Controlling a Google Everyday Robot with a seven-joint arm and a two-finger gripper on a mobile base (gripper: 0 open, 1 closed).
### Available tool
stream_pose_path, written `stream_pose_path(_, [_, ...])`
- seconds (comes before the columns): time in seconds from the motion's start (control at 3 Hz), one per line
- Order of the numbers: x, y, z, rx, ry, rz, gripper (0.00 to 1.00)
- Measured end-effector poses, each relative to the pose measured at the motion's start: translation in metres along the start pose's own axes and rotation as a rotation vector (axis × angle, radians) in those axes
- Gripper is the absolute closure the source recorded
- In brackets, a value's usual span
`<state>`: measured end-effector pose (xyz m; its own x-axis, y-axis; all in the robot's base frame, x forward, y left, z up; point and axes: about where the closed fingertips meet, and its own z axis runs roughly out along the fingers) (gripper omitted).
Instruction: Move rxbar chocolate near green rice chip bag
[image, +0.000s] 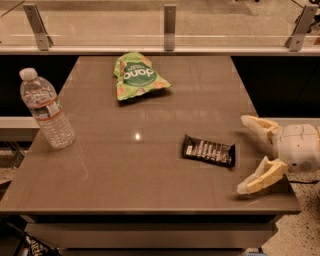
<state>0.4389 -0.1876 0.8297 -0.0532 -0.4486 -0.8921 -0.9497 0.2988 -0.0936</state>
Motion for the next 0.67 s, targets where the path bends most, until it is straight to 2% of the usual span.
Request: stream_pose_path(0.67, [0.004,0.010,0.031,-0.051,-0.057,-0.011,0.00])
